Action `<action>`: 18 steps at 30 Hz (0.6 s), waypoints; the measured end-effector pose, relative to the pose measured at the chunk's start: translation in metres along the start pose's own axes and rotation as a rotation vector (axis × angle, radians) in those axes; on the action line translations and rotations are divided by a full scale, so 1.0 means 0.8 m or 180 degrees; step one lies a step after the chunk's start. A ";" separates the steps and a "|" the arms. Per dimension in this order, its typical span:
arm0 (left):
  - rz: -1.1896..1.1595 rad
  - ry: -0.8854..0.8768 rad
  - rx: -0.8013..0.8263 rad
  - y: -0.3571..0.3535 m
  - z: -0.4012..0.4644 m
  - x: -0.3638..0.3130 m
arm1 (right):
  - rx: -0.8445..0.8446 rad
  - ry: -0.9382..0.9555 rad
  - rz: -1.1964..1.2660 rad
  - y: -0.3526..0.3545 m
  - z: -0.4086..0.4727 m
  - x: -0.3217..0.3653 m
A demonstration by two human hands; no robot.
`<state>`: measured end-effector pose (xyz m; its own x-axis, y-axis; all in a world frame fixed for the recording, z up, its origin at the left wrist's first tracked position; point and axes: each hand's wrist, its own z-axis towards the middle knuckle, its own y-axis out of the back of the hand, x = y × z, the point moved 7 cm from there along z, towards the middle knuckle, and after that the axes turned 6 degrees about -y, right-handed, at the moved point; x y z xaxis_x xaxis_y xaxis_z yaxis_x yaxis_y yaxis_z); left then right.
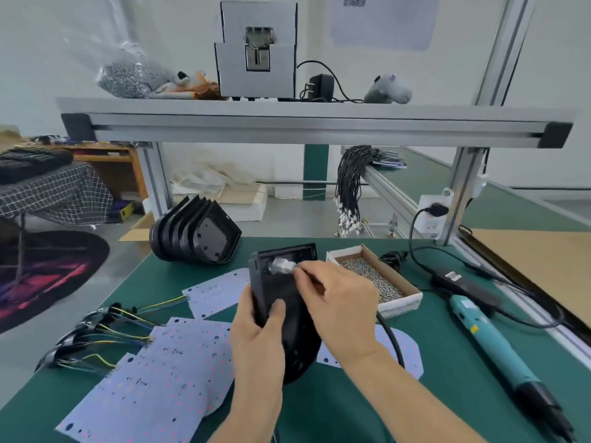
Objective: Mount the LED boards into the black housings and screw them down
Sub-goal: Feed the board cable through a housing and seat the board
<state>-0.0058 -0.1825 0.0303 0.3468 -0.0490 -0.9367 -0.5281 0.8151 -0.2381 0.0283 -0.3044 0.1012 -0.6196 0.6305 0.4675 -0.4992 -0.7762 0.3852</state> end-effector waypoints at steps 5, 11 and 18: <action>0.0428 -0.0489 0.0233 -0.004 -0.007 -0.014 | 0.0283 -0.0525 -0.0273 -0.006 0.007 0.002; 0.0441 -0.0611 0.0227 -0.011 -0.002 -0.015 | 0.1504 -0.1957 0.1414 -0.046 0.004 -0.012; 0.0506 -0.0525 -0.0746 0.040 0.047 -0.015 | 0.3310 -0.2530 0.2291 -0.021 -0.087 -0.014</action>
<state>0.0020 -0.1340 0.0438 0.3563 0.1781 -0.9172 -0.7432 0.6489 -0.1628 0.0010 -0.2986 0.0341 0.1147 0.2274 0.9670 0.6177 -0.7787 0.1099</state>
